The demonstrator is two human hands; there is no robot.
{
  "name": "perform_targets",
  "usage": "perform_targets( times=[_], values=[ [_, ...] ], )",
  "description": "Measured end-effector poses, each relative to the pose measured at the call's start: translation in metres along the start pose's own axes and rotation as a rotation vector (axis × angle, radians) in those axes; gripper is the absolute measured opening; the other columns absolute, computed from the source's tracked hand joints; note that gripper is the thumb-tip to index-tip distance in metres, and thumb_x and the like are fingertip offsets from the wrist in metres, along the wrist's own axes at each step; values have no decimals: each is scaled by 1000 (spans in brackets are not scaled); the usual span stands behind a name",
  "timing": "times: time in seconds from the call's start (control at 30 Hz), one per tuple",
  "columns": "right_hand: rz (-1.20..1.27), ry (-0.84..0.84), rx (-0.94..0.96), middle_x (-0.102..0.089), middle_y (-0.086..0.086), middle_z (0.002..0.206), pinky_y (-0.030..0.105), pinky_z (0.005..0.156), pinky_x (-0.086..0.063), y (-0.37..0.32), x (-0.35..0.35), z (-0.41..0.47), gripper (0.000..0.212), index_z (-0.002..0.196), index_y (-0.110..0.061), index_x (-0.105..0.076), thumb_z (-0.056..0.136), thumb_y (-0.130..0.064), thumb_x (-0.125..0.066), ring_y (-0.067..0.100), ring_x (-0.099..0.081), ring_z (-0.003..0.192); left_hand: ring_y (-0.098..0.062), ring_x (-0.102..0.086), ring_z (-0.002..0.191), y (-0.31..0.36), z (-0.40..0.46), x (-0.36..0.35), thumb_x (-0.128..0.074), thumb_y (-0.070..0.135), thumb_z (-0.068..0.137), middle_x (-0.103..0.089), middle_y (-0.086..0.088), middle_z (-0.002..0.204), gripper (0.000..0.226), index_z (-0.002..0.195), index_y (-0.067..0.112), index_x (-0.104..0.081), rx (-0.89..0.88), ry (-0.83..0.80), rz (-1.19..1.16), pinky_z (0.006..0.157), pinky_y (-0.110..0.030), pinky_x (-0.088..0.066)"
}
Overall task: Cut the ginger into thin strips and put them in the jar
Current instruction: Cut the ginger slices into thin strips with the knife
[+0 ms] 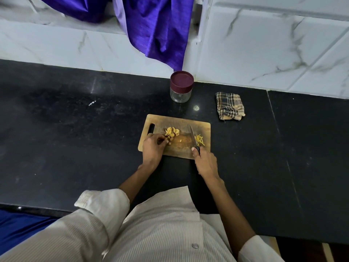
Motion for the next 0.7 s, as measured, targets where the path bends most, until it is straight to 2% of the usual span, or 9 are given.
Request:
perform_targets(
  times=[0.1,0.27,0.37,0.47,0.53,0.6,0.7],
  values=[
    [5,-2,-7,-67,12,102,48,84,-53,1,-1,0,38,106,-12,-57,105,-43,-37,33,-66,95,-15,-62,87,-1,-4,3,-68,17,88,-58,3,100,18,105,13,-70,33,9,-58,70,-40,-58],
    [50,-8,2,-68,11,96,47,80,-54,3,-1,1,34,100,-15,-56,104,-44,-38,32,-67,89,-12,-63,77,5,-16,1,-64,14,90,-62,0,102,17,107,14,-67,39,-19,-141,49,-21,-53],
    [170,-41,-18,-66,8,89,49,71,-58,6,-2,-1,31,98,-16,-55,104,-43,-40,27,-67,76,-10,-61,67,15,-19,-13,-61,13,92,-61,0,99,21,113,12,-64,6,-81,-112,43,-18,-50],
    [324,-79,-40,-62,6,81,31,48,-53,6,0,-7,32,112,-12,-57,105,-39,-41,16,-58,56,-7,-60,64,31,-16,-29,-60,11,93,-64,-1,96,19,111,13,-65,-50,-144,-99,47,-25,-54],
    [371,-79,-51,-61,5,80,24,42,-47,7,2,-12,31,114,-12,-56,105,-38,-41,13,-55,52,-8,-60,69,42,-11,-41,-60,8,92,-69,-4,97,20,109,12,-68,-114,-183,-83,61,-28,-56],
    [398,-94,-65,-60,5,79,23,40,-45,8,2,-16,30,109,-12,-56,105,-37,-41,12,-53,50,-8,-62,80,48,-5,-50,-62,5,89,-71,-4,100,19,106,9,-70,-150,-192,-53,77,-22,-52],
    [406,-117,-77,-59,5,77,24,39,-42,10,0,-20,28,107,-13,-55,105,-37,-41,12,-51,50,-5,-60,88,48,-3,-56,-65,7,88,-71,-3,103,18,104,9,-72,-137,-188,-40,81,-8,-41]
  ],
)
Point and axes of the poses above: each hand's wrist, its own z-axis towards the middle knuckle, its own x-axis out of the back of the hand, y = z × x, the point moved 5 cm from there along z, towards the middle knuckle
